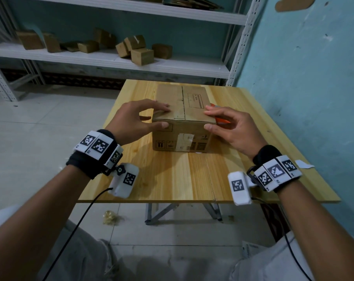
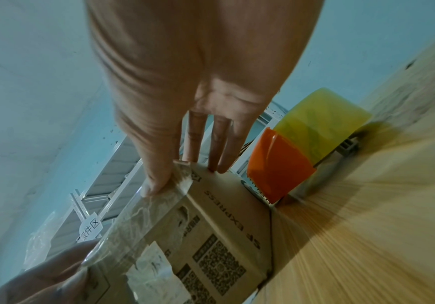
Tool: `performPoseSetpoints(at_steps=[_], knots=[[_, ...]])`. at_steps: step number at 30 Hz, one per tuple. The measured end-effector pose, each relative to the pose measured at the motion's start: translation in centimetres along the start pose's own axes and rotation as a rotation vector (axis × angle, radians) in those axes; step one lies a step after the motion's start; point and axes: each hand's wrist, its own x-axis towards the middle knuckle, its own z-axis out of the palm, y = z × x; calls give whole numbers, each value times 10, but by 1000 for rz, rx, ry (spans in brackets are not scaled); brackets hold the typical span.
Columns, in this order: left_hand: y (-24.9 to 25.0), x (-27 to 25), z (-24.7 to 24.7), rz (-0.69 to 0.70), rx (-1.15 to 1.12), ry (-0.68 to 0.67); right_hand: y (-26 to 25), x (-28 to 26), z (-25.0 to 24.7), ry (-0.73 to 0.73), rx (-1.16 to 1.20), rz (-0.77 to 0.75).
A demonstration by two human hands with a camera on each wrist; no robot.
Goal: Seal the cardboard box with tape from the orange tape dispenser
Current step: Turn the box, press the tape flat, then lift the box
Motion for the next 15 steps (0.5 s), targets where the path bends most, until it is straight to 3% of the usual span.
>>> performPoseSetpoints(at_steps=[15], knots=[[10,3,8,-28,63,115,-3,1,5,70,-31,12]])
